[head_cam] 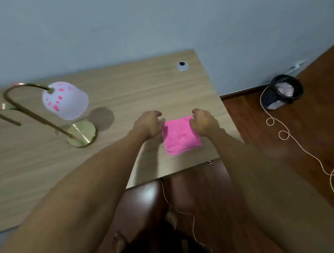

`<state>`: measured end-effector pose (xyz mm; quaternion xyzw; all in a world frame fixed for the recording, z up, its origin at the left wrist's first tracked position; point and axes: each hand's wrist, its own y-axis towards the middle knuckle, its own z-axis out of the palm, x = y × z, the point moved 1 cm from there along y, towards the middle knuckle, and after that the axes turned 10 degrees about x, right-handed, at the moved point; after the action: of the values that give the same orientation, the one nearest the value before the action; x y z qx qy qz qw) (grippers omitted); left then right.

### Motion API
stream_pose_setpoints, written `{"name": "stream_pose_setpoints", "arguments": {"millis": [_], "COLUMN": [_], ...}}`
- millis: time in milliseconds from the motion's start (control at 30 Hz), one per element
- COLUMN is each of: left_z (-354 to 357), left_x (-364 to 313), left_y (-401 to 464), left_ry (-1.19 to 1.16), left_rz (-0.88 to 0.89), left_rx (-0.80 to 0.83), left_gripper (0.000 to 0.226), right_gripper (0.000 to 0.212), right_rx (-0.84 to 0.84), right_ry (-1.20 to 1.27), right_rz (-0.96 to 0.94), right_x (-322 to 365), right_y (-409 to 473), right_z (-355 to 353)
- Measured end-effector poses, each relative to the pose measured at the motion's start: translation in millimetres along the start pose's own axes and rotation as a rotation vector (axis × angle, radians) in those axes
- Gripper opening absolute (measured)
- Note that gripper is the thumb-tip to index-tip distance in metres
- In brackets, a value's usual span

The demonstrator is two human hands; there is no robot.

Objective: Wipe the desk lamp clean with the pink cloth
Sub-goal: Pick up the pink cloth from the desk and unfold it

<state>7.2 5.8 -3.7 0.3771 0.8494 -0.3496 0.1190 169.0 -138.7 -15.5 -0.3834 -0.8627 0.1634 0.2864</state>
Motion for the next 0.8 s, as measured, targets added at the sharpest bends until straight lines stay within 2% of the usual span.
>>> {"name": "stream_pose_setpoints", "arguments": {"millis": [233,367,467,533,567,633,700,800], "left_z": [41,54,59,58,57,51,41,11], "left_x": [5,6,5,7,7,7,7,2], "left_y": [24,31,36,38,38,36,32,18], "left_ry": [-0.059,-0.059,-0.106,-0.164,-0.184,-0.216,-0.266,-0.508], "left_rz": [-0.087,-0.129,-0.13,-0.135,-0.132,-0.139,-0.155,-0.125], "left_rx": [0.044,-0.008,0.002,0.026,0.032,0.035,0.005,0.012], "left_gripper": [0.037,0.035,0.056,0.076,0.076,0.053,0.024,0.023], "right_gripper": [0.042,0.02,0.014,0.02,0.024,0.024,0.02,0.012], "right_rx": [0.014,0.013,0.098,0.243,0.314,0.411,0.424,0.414], "right_ry": [0.38,0.503,0.633,0.671,0.681,0.691,0.696,0.762], "right_rz": [0.114,0.118,0.026,-0.051,-0.078,-0.11,-0.121,-0.111], "right_x": [-25,-29,-21,-12,-9,-5,-2,6], "right_y": [39,53,52,46,43,38,33,24], "right_z": [26,38,35,25,20,10,0,-19]}}
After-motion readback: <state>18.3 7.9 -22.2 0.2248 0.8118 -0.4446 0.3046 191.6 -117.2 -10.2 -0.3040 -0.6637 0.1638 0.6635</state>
